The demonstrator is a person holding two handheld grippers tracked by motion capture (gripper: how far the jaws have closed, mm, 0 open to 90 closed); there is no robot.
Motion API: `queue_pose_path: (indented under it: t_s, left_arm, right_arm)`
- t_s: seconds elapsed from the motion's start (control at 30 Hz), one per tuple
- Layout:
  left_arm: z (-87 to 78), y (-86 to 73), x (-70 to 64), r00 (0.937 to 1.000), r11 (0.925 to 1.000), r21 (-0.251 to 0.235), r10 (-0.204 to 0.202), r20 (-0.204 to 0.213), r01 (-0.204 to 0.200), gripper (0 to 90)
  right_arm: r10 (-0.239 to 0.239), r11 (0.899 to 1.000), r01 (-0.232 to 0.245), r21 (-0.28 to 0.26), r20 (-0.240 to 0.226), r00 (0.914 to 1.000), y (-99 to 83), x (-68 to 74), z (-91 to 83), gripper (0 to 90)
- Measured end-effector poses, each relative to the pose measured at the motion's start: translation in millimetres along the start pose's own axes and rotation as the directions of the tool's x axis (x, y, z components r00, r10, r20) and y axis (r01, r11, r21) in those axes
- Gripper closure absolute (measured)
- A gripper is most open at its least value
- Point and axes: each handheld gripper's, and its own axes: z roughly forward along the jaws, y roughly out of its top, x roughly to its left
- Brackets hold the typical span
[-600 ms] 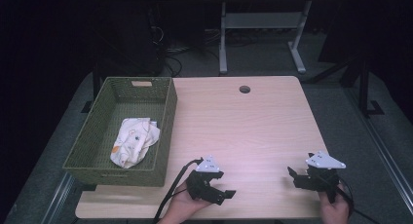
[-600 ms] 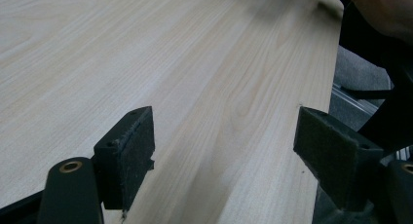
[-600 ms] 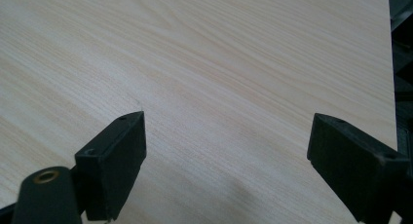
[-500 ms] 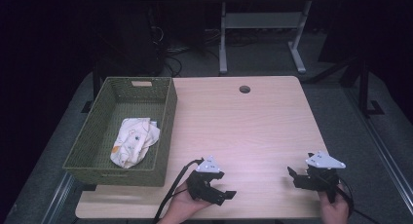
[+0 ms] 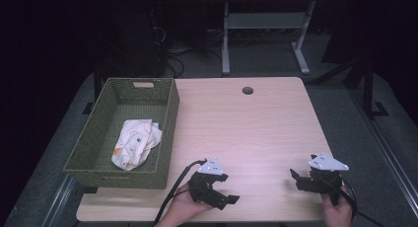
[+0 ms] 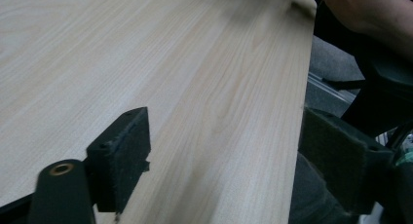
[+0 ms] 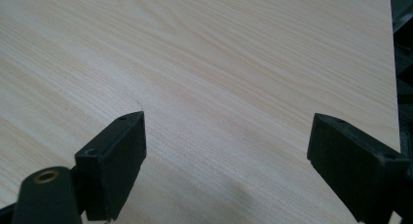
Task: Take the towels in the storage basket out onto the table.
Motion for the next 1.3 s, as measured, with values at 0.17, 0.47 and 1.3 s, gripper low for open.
queue_pose_path:
  t_s: [0.17,0.47,1.3]
  left_arm:
    - [-2.6,8.8,-0.1,0.9999,0.9993,0.034,0.016,0.006,-0.016,17.9]
    - [-13.5,30.0,13.1,0.9999,0.9969,0.078,0.010,-0.002,-0.010,17.4]
    - [-41.8,79.8,24.9,0.9966,0.9920,0.116,0.043,0.070,-0.051,19.1]
  right_arm:
    - [0.000,1.000,0.000,-0.001,0.001,1.0000,0.2,0.5,-0.3,13.9]
    - [0.010,1.000,-0.010,0.010,0.003,0.9999,-1.1,-1.4,1.0,13.9]
    - [0.012,1.000,-0.012,0.007,0.005,0.9999,-1.2,-2.1,0.7,13.9]
